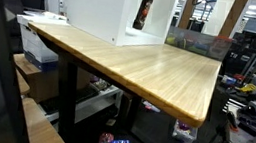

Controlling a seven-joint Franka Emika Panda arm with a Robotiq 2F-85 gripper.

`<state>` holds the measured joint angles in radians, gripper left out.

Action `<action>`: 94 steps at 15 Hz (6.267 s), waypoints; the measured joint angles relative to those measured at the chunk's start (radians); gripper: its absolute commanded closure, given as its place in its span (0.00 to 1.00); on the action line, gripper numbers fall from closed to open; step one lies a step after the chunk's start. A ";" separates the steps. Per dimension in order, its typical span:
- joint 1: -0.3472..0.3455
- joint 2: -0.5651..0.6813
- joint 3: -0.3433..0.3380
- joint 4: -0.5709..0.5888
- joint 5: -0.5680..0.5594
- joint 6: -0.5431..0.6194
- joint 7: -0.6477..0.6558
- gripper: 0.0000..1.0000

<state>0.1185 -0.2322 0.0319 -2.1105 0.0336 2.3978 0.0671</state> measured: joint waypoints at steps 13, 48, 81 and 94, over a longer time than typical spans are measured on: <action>0.000 0.073 0.021 0.038 -0.003 0.022 0.022 0.92; -0.010 0.108 0.053 0.035 -0.101 0.074 0.099 0.41; -0.027 -0.327 -0.010 -0.254 -0.183 -0.120 -0.138 0.64; -0.184 -0.446 -0.117 -0.445 -0.297 0.298 -0.194 1.00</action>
<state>-0.0658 -0.6777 -0.0852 -2.5551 -0.2639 2.6963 -0.1267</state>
